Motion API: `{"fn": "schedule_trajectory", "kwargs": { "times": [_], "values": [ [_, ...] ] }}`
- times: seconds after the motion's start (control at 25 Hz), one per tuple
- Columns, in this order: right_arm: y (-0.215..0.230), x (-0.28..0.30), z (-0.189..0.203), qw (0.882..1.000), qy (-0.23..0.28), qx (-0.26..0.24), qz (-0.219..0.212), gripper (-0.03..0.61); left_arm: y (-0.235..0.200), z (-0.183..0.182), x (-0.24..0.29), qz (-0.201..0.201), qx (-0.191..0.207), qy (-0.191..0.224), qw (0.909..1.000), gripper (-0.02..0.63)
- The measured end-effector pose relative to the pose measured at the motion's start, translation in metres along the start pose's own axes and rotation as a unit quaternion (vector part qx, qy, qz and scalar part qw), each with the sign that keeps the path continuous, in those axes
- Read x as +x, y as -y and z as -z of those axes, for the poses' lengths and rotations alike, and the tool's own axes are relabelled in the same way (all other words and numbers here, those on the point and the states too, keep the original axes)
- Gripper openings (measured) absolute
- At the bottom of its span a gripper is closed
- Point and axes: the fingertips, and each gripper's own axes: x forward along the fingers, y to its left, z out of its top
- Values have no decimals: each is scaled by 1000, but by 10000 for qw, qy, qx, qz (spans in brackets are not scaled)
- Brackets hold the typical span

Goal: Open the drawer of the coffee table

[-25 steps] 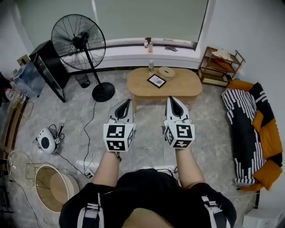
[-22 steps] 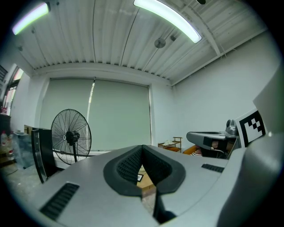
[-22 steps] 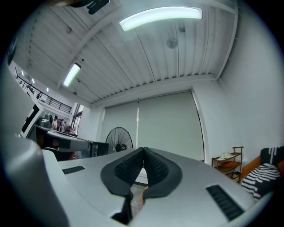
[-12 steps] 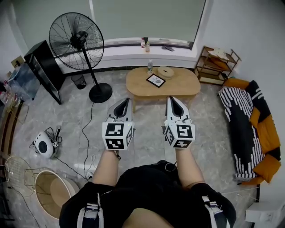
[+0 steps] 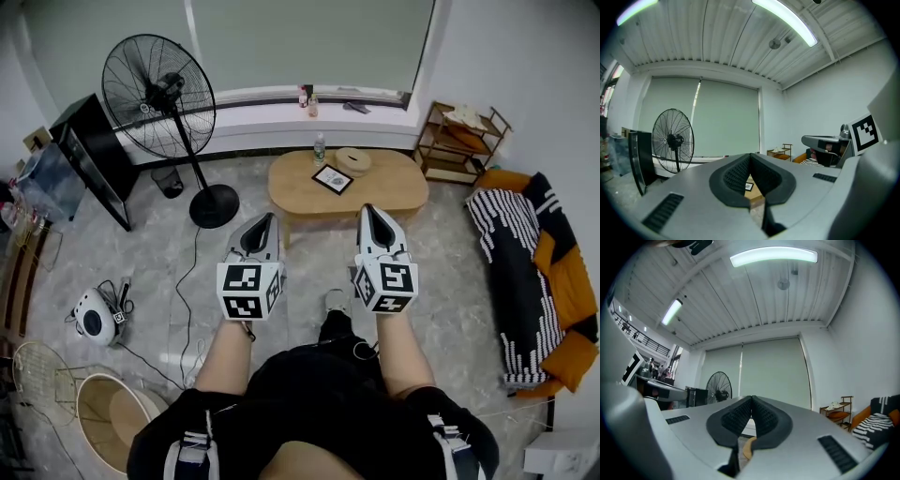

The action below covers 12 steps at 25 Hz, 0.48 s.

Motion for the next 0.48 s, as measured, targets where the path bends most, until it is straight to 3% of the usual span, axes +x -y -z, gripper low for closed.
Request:
{"fn": "schedule_trajectory", "kwargs": {
  "times": [0.24, 0.48],
  "values": [
    [43, 81, 18, 9999, 16, 63, -117, 15, -18, -4, 86, -143, 146, -22, 9998, 20],
    [107, 188, 33, 9997, -70, 58, -218, 15, -31, -12, 207, -188, 179, -127, 9996, 19]
  ]
}}
